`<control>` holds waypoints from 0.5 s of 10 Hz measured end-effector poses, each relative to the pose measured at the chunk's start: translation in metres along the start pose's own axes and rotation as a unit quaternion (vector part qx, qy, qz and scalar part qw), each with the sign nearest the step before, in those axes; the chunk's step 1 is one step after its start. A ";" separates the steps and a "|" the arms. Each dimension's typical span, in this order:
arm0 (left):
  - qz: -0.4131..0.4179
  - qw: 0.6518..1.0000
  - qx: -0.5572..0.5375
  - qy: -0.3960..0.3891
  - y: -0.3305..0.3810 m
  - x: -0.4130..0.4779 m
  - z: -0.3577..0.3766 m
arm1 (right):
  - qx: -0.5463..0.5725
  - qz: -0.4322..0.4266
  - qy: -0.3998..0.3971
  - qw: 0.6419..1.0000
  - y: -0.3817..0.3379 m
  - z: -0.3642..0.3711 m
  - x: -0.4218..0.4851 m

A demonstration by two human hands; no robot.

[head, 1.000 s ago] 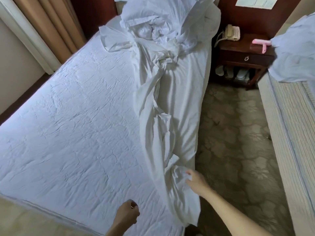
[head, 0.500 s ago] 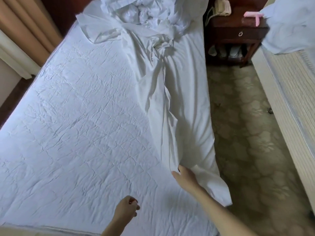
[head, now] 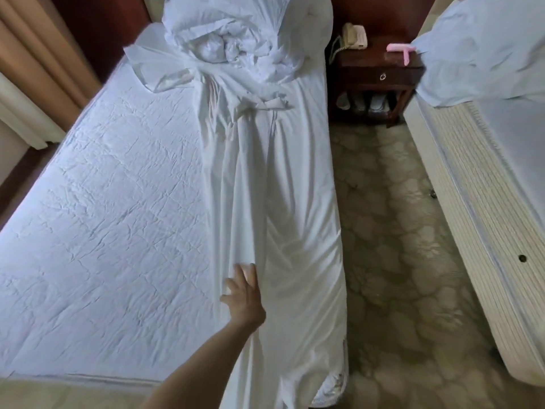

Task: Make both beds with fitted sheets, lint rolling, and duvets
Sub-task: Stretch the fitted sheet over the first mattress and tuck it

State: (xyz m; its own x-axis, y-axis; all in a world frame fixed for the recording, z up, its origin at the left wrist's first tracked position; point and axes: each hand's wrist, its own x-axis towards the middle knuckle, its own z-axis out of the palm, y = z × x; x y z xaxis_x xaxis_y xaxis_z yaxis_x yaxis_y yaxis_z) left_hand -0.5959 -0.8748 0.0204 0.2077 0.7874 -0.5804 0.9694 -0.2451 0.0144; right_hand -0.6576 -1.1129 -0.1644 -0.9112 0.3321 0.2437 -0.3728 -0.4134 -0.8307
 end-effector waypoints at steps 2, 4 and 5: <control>-0.023 0.996 0.026 0.081 -0.071 -0.024 0.016 | -0.115 0.201 0.143 0.962 -0.122 0.011 0.055; -0.148 0.963 -0.182 0.131 -0.148 -0.063 0.012 | -0.247 0.388 0.323 0.827 -0.215 0.054 0.050; -0.189 0.928 -0.304 0.107 -0.172 -0.092 0.036 | -0.314 0.495 0.522 0.620 -0.235 0.123 -0.053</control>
State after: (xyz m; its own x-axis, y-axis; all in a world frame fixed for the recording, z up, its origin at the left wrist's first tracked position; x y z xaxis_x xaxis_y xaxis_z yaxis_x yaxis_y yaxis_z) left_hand -0.7869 -0.9256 0.0424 -0.2032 0.8622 -0.4640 0.8598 0.3839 0.3367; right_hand -0.5429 -1.1375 0.0796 0.0926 0.6830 -0.7245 0.7187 -0.5494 -0.4261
